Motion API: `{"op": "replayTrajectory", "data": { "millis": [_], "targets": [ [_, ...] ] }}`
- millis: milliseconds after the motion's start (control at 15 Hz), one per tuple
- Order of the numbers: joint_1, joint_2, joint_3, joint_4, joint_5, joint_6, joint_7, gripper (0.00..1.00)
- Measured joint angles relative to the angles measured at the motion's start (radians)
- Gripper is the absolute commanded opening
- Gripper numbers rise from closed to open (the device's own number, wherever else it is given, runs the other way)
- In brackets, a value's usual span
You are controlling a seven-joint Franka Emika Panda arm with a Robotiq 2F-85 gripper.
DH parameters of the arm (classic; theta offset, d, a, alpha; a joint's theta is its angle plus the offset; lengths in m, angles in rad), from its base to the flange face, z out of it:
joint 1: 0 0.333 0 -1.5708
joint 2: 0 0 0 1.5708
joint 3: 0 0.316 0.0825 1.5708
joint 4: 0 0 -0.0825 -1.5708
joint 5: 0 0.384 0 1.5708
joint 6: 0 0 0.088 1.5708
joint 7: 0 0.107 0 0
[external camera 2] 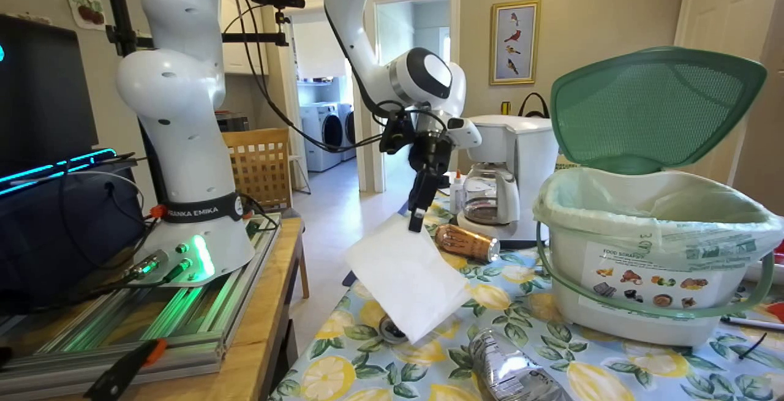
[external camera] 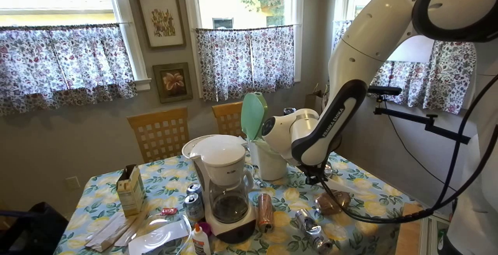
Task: Pick the paper towel and one can and put them in the bin, then close the bin
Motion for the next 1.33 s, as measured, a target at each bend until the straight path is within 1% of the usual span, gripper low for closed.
{"op": "replayTrajectory", "data": {
  "millis": [467, 1333],
  "targets": [
    [0.006, 0.065, 0.016, 0.040, -0.020, 0.000, -0.003, 0.00],
    [0.032, 0.155, 0.018, 0.108, -0.030, 0.000, -0.013, 0.00]
  ]
}}
